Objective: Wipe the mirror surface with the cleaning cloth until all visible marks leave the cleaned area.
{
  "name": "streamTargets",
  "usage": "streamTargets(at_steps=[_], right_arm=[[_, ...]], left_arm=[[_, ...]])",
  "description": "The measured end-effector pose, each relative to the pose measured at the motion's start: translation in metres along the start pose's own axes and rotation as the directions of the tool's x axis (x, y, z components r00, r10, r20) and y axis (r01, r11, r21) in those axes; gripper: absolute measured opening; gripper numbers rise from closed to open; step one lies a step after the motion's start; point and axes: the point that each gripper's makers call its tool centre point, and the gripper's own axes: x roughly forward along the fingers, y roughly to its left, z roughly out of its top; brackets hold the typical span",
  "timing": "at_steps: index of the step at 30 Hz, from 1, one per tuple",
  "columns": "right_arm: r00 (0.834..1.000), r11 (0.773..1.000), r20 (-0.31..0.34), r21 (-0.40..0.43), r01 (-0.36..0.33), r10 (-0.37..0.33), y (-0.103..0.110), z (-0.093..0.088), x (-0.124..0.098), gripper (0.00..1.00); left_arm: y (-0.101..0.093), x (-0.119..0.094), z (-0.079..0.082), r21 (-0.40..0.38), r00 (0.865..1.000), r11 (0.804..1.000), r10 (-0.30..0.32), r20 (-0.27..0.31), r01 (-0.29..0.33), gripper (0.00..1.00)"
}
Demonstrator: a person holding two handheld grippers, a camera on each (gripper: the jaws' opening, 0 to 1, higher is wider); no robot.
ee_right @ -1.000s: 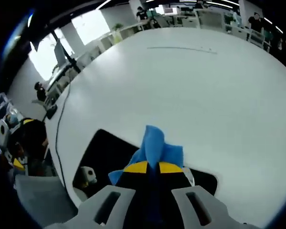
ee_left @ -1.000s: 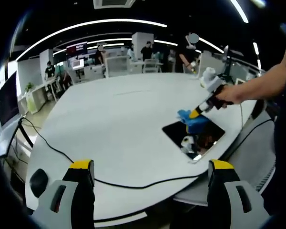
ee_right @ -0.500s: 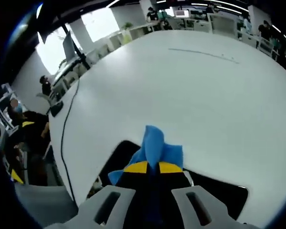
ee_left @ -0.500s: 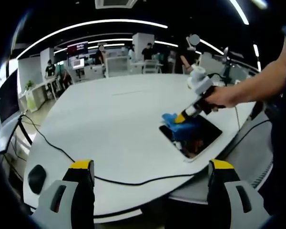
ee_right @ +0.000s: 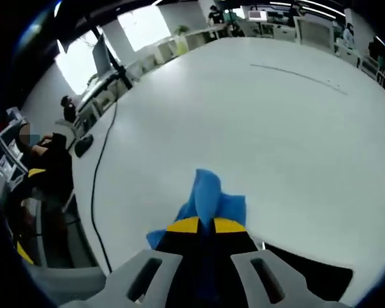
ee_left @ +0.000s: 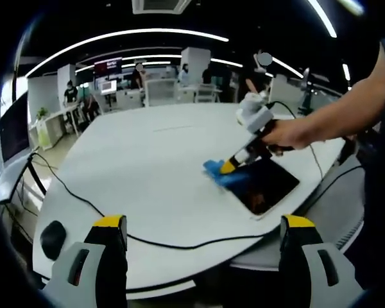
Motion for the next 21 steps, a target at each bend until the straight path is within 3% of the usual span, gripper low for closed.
streamTargets(at_steps=[10, 21], right_arm=[[1.000, 1.000, 0.005, 0.018, 0.022, -0.022, 0.001, -0.003, -0.002, 0.00], [0.999, 0.997, -0.035, 0.062, 0.037, -0.035, 0.009, -0.025, -0.013, 0.00]], left_arm=[[0.006, -0.002, 0.015, 0.016, 0.999, 0.999, -0.039, -0.001, 0.039, 1.00], [0.008, -0.002, 0.021, 0.018, 0.997, 0.997, -0.079, 0.001, 0.079, 1.00]])
